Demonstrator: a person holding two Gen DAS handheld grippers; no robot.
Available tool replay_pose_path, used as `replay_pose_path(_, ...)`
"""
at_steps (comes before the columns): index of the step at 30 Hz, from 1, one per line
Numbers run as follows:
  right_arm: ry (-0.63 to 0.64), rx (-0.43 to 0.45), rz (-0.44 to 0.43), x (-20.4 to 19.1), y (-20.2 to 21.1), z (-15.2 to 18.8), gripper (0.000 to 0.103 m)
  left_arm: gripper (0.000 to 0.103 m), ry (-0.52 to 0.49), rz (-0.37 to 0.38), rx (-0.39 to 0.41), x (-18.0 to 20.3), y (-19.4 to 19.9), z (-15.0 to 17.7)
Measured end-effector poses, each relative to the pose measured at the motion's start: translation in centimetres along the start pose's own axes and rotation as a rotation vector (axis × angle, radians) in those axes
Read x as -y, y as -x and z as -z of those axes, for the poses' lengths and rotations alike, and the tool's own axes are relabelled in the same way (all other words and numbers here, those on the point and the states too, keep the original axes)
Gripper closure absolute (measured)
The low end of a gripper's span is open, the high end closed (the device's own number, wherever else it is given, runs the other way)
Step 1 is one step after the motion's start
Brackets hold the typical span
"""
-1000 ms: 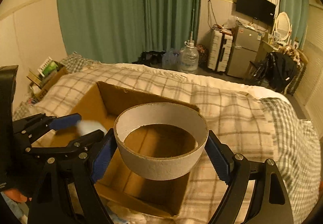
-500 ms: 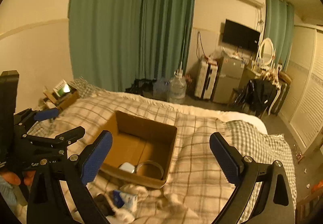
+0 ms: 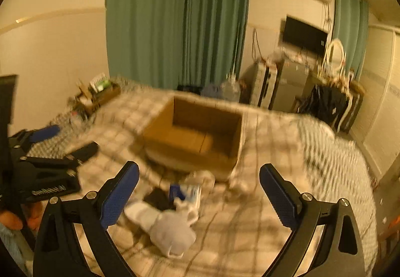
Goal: Organize objects
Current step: 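Grasp the white mesh sock with the right gripper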
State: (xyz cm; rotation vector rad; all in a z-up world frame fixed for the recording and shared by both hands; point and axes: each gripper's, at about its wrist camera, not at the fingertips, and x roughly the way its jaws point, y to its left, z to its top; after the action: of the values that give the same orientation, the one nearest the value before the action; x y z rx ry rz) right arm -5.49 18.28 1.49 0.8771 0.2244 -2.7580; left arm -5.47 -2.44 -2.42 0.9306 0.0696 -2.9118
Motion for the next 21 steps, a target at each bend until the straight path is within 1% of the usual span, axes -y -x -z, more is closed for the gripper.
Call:
replay_pose_path(1, -0.002, -0.035, 0.005, -0.2, -1.2, 0.9, 0.006, 0.000, 0.002, -0.006, -0.014, 0.0, -0.3, 0.6)
replay_pose_path(2, -0.004, -0.081, -0.002, -0.4, -2.8, 2.0, 0.006, 0.000, -0.003, -0.011, -0.047, 0.0, -1.2, 1.5)
replay_pose_path(4, -0.016, -0.150, -0.030, -0.7, -5.1, 3.5, 0.006, 0.000, -0.017, -0.023, -0.086, -0.1, -2.4, 2.7)
replay_pose_path(7, -0.025, -0.251, -0.072, -1.2, -8.2, 6.1, 0.006, 0.000, -0.044, -0.058, -0.118, -0.1, -3.6, 3.9)
replay_pose_path(10, -0.023, -0.347, -0.140, -2.0, -10.3, 8.3, 0.009, 0.000, -0.045, -0.056, -0.150, 0.0, -4.5, 5.0)
replay_pose_path(11, -0.005, -0.375, -0.147, -2.4, -10.9, 8.9, 0.011, 0.000, -0.041, -0.054, -0.164, -0.1, -4.9, 5.2)
replay_pose_path(12, 0.009, -0.392, -0.146, -2.8, -11.4, 9.3, 0.018, 0.000, -0.040, -0.053, -0.170, -0.1, -5.0, 5.4)
replay_pose_path(14, 0.021, -0.407, -0.156, -3.2, -11.6, 9.5, 0.025, 0.000, -0.038, -0.047, -0.176, -0.1, -5.1, 5.6)
replay_pose_path(15, 0.026, -0.396, -0.149, -3.2, -11.2, 9.5, 0.032, 0.000, -0.038, -0.043, -0.175, -0.1, -5.1, 5.6)
replay_pose_path(17, 0.026, -0.359, -0.143, -3.0, -10.1, 9.2, 0.040, 0.000, -0.040, -0.037, -0.173, -0.1, -5.0, 5.7)
replay_pose_path(20, 0.000, -0.277, -0.083, -2.0, -8.3, 7.9, 0.042, 0.000, -0.053, -0.033, -0.169, 0.2, -4.8, 5.7)
replay_pose_path(21, -0.022, -0.228, -0.032, -1.3, -7.1, 7.3, 0.042, 0.000, -0.069, -0.045, -0.173, 0.6, -4.8, 5.8)
